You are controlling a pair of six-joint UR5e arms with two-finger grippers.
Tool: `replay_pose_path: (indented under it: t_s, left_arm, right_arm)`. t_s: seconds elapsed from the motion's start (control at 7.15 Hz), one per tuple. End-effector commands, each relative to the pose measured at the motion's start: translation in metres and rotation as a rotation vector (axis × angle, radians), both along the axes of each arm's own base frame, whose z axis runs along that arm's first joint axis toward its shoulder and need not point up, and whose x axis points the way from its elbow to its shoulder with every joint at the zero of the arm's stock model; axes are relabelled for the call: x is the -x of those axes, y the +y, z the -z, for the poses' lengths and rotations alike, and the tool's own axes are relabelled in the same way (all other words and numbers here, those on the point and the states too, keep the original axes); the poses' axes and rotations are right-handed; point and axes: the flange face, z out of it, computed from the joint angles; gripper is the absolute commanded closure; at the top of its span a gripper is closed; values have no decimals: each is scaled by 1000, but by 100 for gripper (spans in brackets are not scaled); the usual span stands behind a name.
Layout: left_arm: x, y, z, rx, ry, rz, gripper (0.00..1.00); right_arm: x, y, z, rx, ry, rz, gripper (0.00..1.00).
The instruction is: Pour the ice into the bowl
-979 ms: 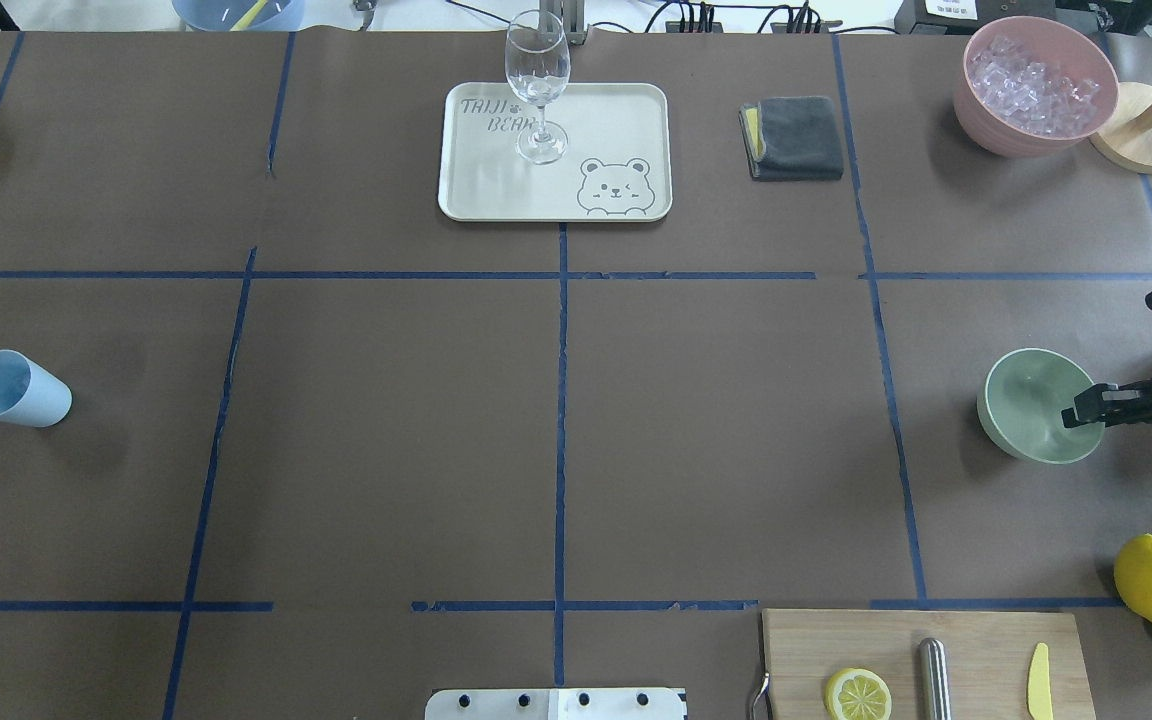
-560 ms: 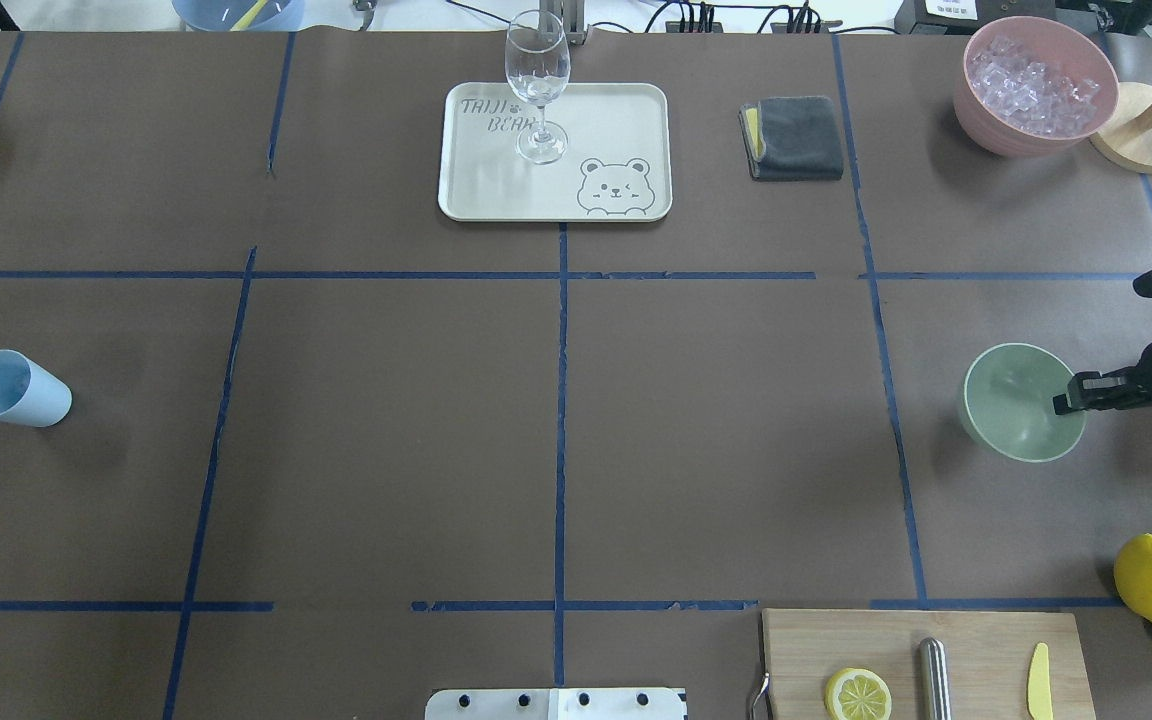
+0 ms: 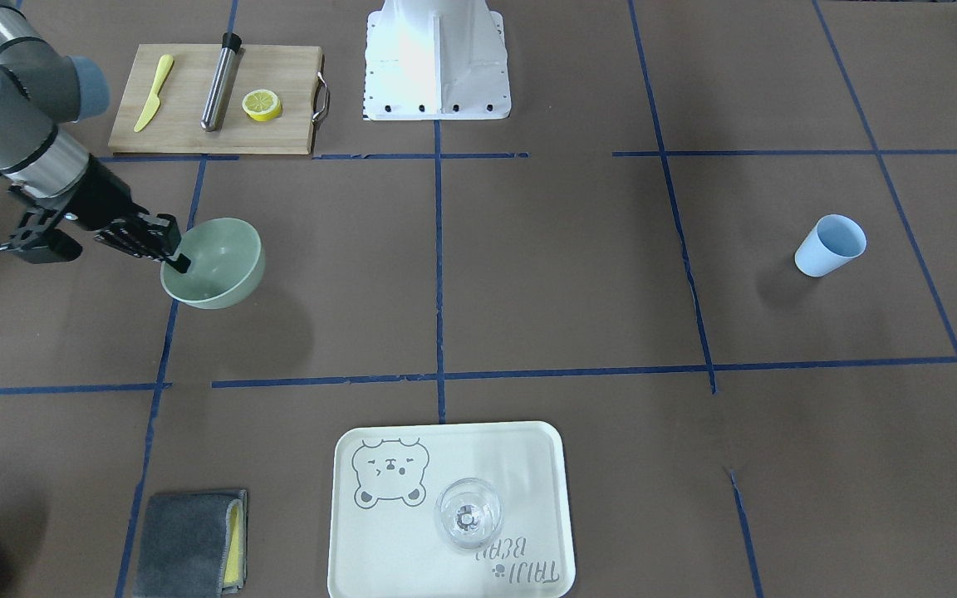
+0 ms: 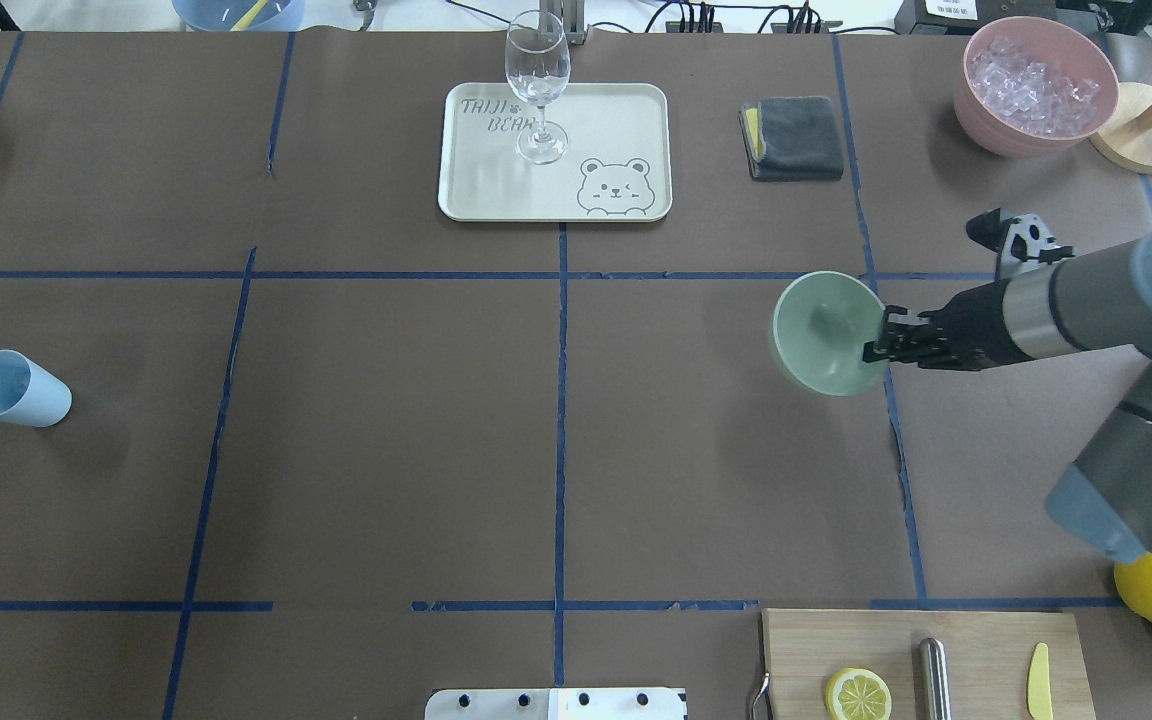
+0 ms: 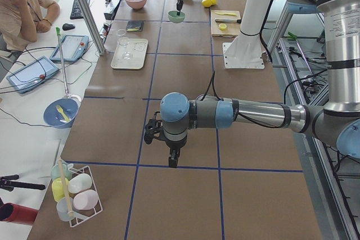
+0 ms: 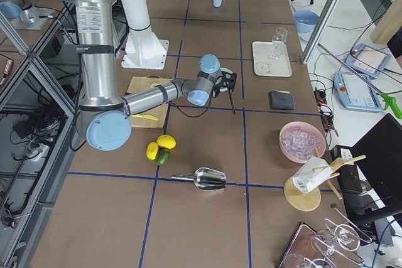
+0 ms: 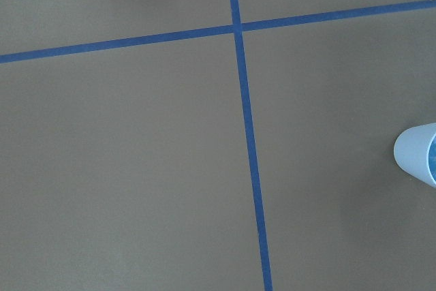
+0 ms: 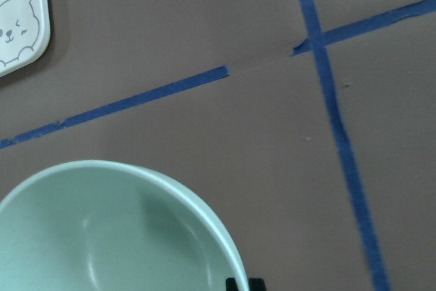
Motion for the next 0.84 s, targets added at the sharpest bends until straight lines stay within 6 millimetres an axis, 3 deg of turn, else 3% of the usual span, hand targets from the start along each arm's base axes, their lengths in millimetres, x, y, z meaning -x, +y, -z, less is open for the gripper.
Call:
replay_pose_path:
  t_s: [0.0, 0.14, 0.28, 0.42, 0.7]
  left_arm:
    - [0, 0, 0, 1, 2, 0, 0]
    - [0, 0, -1, 3, 2, 1, 0]
    - [0, 0, -3, 6, 2, 1, 0]
    - [0, 0, -2, 3, 2, 1, 0]
    - [0, 0, -2, 3, 2, 1, 0]
  right_arm:
    - [118, 28, 116, 86, 59, -22, 100]
    - [178, 57, 166, 75, 105, -20, 100]
    - [212, 53, 216, 161, 119, -59, 100]
    - [246, 44, 240, 363, 113, -163, 100]
    - [265, 43, 252, 365, 108, -159, 100]
